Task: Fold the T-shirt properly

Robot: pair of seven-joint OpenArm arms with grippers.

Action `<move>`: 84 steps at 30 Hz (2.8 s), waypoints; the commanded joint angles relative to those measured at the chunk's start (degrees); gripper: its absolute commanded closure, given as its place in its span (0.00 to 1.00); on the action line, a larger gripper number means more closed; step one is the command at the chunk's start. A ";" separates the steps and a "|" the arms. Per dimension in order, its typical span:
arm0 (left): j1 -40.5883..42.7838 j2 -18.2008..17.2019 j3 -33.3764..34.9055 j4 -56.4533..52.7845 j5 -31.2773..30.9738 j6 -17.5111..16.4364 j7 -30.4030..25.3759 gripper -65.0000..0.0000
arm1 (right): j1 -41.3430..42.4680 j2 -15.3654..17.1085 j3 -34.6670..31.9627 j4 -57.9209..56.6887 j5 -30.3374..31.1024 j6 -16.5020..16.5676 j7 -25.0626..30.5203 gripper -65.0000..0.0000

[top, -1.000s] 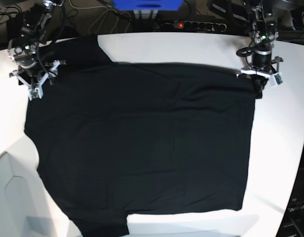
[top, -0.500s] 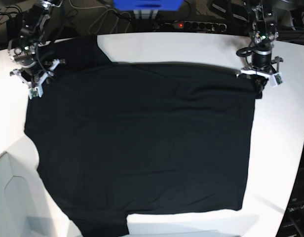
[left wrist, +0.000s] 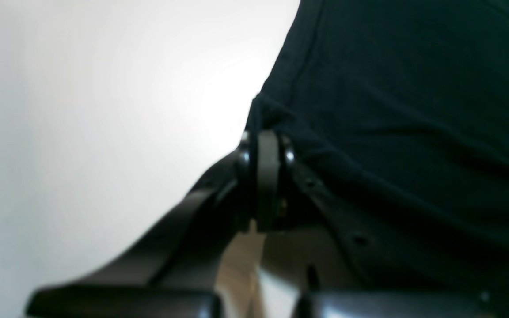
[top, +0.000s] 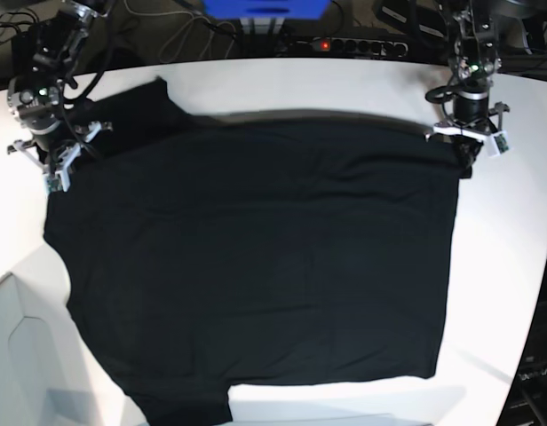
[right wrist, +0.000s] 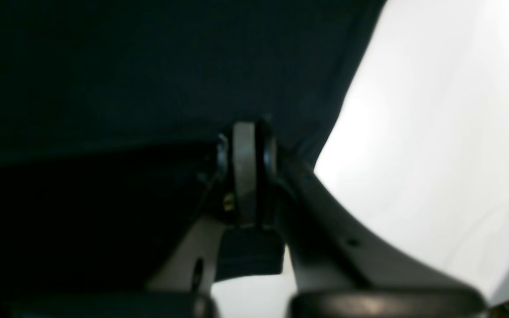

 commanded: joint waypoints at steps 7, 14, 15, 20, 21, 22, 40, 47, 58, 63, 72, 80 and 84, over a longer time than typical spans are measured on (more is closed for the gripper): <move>-4.31 -0.72 -0.44 0.48 -0.28 0.30 -1.63 1.00 | 6.97 0.63 0.14 0.98 0.25 0.99 1.29 1.00; -11.43 -0.63 0.08 -1.45 -0.28 0.30 0.39 1.00 | 16.29 0.72 -0.21 -4.39 0.25 0.72 1.29 1.00; -12.75 -0.63 0.08 -1.45 -0.28 0.30 1.97 1.00 | 17.52 0.89 -0.21 -5.53 0.25 0.72 1.29 1.00; -19.60 -0.54 0.00 -3.21 -0.11 0.03 8.39 1.00 | 24.29 1.77 -0.21 -12.12 0.25 0.72 1.64 1.00; -21.01 -0.54 0.00 -4.09 0.07 0.03 9.09 1.00 | 25.78 1.77 -0.21 -13.35 0.25 0.63 1.73 1.00; -22.06 -0.54 0.00 -4.70 0.16 0.03 9.53 1.00 | 27.19 1.77 -0.21 -14.58 0.25 0.63 1.73 1.00; -33.14 -0.63 0.08 -14.73 -0.28 -0.06 12.08 1.00 | 41.34 5.03 -4.43 -37.44 0.25 0.55 8.50 1.00; -33.23 -0.54 0.08 -14.90 -0.28 -0.06 12.08 1.00 | 42.40 5.11 -6.28 -38.58 0.25 0.46 11.22 1.00; -33.23 -0.54 0.08 -14.90 -0.37 -0.06 12.08 1.00 | 44.77 5.11 -7.77 -42.36 0.25 0.46 11.22 1.00; -33.23 -0.54 0.08 -14.90 -0.37 -0.06 12.08 0.95 | 44.60 5.20 -7.86 -42.54 0.25 0.46 11.13 1.00; -32.88 -0.63 0.08 -13.23 -0.37 -0.06 12.17 0.40 | 44.95 5.38 -7.86 -42.01 0.25 0.46 10.69 0.52; -27.60 -0.63 -0.44 -8.49 -0.37 0.30 12.08 0.39 | 41.52 5.11 -7.60 -33.92 0.34 0.46 9.29 0.44; -25.49 0.87 -0.53 -10.33 -0.11 0.21 12.08 0.39 | 37.04 5.03 -7.60 -28.74 0.43 0.55 7.27 0.44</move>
